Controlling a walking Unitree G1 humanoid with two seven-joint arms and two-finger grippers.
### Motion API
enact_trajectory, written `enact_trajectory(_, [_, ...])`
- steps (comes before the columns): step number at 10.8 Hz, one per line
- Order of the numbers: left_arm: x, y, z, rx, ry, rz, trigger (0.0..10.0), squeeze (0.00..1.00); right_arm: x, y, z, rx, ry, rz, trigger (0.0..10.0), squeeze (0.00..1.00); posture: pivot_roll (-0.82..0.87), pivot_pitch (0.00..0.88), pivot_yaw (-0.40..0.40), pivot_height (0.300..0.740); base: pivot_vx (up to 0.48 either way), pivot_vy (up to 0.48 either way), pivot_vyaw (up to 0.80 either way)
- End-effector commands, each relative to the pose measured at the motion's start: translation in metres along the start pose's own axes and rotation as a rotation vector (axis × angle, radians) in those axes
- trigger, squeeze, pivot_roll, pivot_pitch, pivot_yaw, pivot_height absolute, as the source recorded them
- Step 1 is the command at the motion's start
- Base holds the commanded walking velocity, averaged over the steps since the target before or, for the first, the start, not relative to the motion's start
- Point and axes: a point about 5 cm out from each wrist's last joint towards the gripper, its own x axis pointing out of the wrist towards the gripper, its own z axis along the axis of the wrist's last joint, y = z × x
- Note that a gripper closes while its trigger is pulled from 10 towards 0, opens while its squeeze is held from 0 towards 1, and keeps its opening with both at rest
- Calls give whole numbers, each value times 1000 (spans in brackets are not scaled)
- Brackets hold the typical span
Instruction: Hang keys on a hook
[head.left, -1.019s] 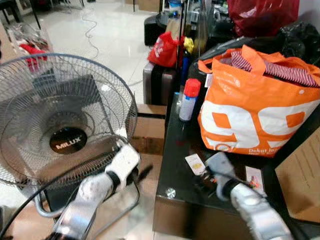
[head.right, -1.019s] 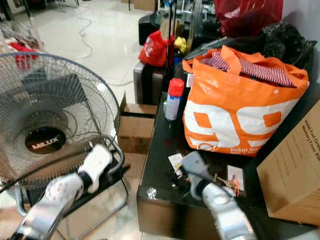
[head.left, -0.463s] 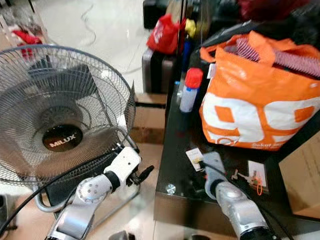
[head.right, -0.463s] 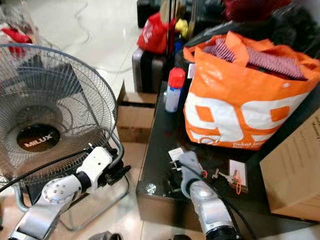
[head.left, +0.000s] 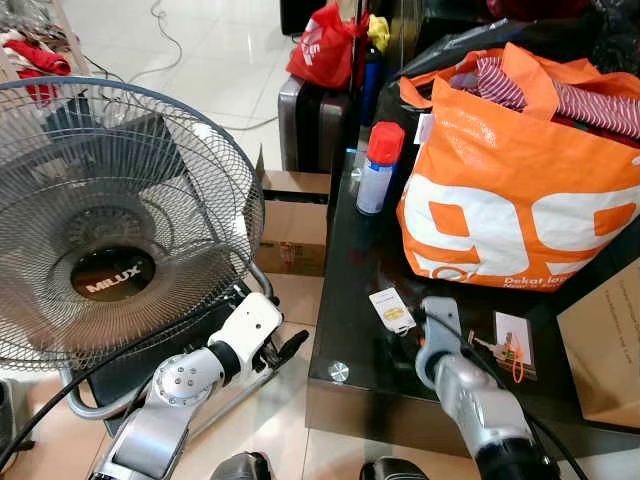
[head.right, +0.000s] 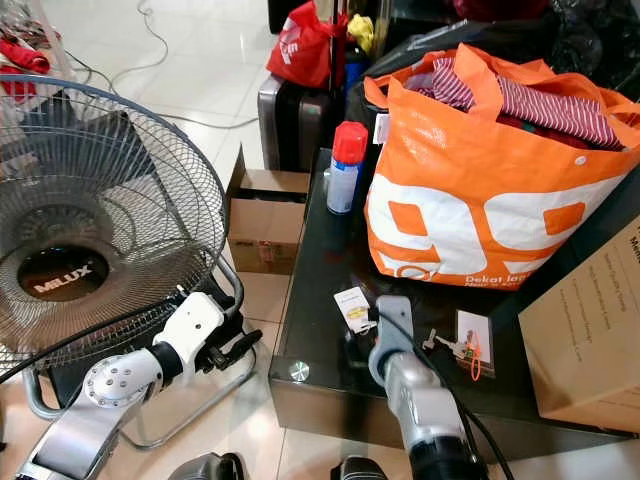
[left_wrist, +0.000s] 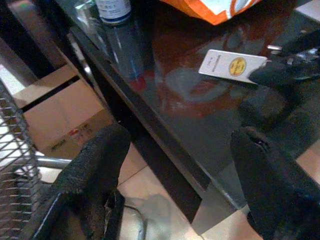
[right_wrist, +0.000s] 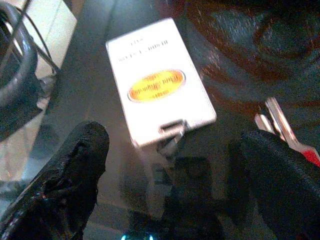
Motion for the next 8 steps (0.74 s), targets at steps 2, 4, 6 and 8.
enact_trajectory(2, [-4, -1, -3, -17, 13, -25, 10000, 0, 4, 1, 2, 29, -12, -23, 5451, 0, -156, 163, -19, 740, 0, 0, 0])
enact_trajectory(4, [-5, -1, -5, -19, 17, -28, 10000, 0, 6, -5, 1, 39, 11, -66, 784, 0, -156, 163, -22, 740, 0, 0, 0])
enact_trajectory(6, [-3, -4, -7, -22, 21, -40, 10000, 0, 4, -10, -4, 62, 38, -62, 0, 0, -163, 160, -22, 740, 0, 0, 0])
enact_trajectory(8, [0, -6, -8, -23, 24, -52, 10000, 0, 4, -14, -8, 98, 71, -67, 0, 0, -170, 157, -23, 740, 0, 0, 0])
